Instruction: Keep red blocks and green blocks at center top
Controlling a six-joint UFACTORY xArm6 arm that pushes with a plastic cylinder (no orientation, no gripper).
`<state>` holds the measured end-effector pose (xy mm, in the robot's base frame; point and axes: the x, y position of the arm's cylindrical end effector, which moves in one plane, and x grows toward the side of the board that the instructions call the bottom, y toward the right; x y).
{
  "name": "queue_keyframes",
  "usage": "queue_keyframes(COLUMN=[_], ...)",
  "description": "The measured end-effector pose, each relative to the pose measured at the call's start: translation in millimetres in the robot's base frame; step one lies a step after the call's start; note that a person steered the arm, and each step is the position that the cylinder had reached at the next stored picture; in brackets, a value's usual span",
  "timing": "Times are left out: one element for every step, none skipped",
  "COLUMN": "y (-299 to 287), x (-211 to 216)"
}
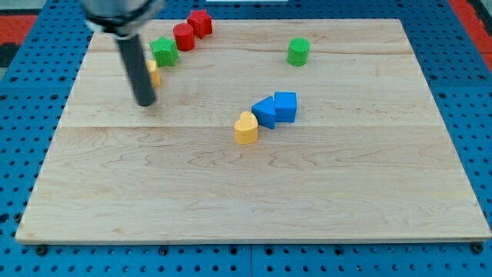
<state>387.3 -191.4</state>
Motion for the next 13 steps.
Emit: queue_keyframes(y=[-65.2, -50.3, 23.4, 107.1, 124.1, 75.9, 84.0, 118.2, 172.5, 198.7, 273.8, 302.1, 298.9], x=[-43.9, -127.8, -168.1, -181.5, -188.4, -193.2, -195.9, -195.3, -171.2, -121.9, -154.6, -194.0, -195.6])
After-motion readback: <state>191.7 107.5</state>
